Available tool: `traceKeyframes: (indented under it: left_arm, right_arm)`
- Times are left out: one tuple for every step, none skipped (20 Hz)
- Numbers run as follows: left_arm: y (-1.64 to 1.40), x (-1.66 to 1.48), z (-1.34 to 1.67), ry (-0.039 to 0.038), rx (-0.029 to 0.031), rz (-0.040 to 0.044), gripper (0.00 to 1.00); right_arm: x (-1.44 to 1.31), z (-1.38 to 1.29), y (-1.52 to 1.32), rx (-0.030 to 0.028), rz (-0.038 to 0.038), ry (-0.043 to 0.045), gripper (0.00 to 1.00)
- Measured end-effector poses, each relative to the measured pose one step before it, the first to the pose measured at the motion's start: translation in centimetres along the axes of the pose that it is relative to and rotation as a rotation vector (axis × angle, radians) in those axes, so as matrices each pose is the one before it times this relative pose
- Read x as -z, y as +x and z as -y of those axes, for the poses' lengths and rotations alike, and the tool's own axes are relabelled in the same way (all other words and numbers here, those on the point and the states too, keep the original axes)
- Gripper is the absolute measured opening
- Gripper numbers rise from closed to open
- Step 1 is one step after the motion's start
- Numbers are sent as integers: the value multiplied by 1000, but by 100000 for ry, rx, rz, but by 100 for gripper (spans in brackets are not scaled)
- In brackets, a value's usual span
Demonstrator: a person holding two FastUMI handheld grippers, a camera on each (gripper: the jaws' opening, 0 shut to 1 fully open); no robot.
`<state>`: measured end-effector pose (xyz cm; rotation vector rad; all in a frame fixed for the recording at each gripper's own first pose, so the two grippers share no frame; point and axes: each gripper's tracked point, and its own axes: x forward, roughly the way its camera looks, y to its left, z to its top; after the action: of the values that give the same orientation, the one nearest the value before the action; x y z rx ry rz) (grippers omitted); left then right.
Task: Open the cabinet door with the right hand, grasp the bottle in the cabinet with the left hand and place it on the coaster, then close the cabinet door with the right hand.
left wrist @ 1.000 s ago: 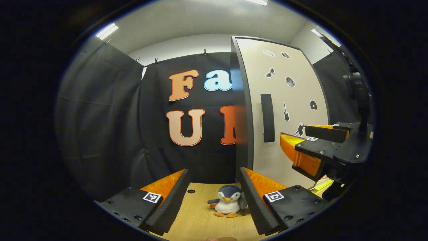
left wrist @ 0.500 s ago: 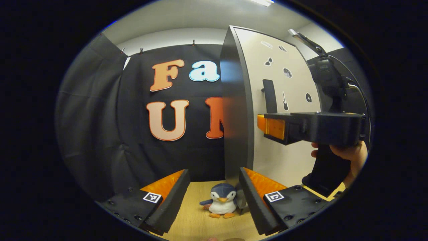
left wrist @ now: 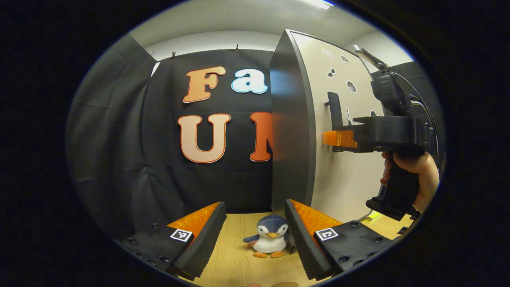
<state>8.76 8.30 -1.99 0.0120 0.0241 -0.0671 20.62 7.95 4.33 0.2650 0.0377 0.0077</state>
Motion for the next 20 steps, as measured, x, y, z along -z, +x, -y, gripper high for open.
traceKeyframes:
  left_arm:
    - [-119, 186, -195, -125, 113, -347, 99]
    - [-167, 70, -121, -429, 125, 3, 96]
    - [-179, 132, -177, -305, 80, -186, 96]
    - [-150, 14, -252, -160, -255, -97, 96]
    - [-73, 90, -295, -162, -366, 135, 96]
    - [-2, 71, -205, -40, -196, -64, 96]
    - [54, 7, -183, 208, -111, -190, 96]
    - [165, 31, -141, 477, -59, -215, 99]
    - [135, 37, -22, 690, 179, -120, 96]
    - [48, -125, 40, 771, 195, 186, 96]
    - [178, -180, 28, 622, 85, 456, 99]
    - [-83, -83, 131, 403, -130, 251, 96]
    - [-690, 138, 362, 223, -258, -146, 96]
    - [-542, 97, 333, -204, -191, 191, 96]
    - [-325, -30, 377, -604, -105, 471, 96]
    - [-339, -106, 428, -622, -25, 463, 96]
    - [83, -245, 297, -160, -9, 182, 96]
    - [-40, -109, 478, -284, 194, 46, 96]
    - [-79, -81, 638, -557, 167, -281, 96]
    - [-164, -175, 696, -645, 169, -2, 96]
  right_arm:
    - [-27, 67, -40, 1475, -37, -693, 33]
    - [60, 37, -110, 1548, -208, -703, 31]
    - [-19, -63, -57, 1155, 150, -134, 27]
    - [-84, 95, -129, 641, 125, 354, 24]
    - [10, 48, -51, -8, 256, 423, 20]
    - [-11, -8, -78, -107, 363, 522, 19]
    - [-97, 55, -354, 150, 646, -160, 17]
    - [-80, 80, -242, 694, 813, -883, 17]
    - [-143, 117, -437, 1134, 816, -730, 17]
    - [-169, 83, -402, 885, 584, -306, 17]
    - [-194, 105, -508, 419, 443, -384, 17]
    - [-391, -18, -690, 49, 387, -28, 17]
    - [-284, -8, -701, -317, -339, 90, 17]
    - [-249, -82, -674, -627, -350, 326, 17]
    - [-166, 15, -602, -766, -613, 340, 16]
    - [-250, 124, -471, -892, -197, 476, 17]
    - [-126, 177, -474, -997, -84, 420, 17]
    - [-94, 182, -614, -1085, -309, 78, 17]
    - [-68, 181, -536, -1153, -163, 15, 17]
    - [-108, 228, -563, -1100, -512, 341, 19]
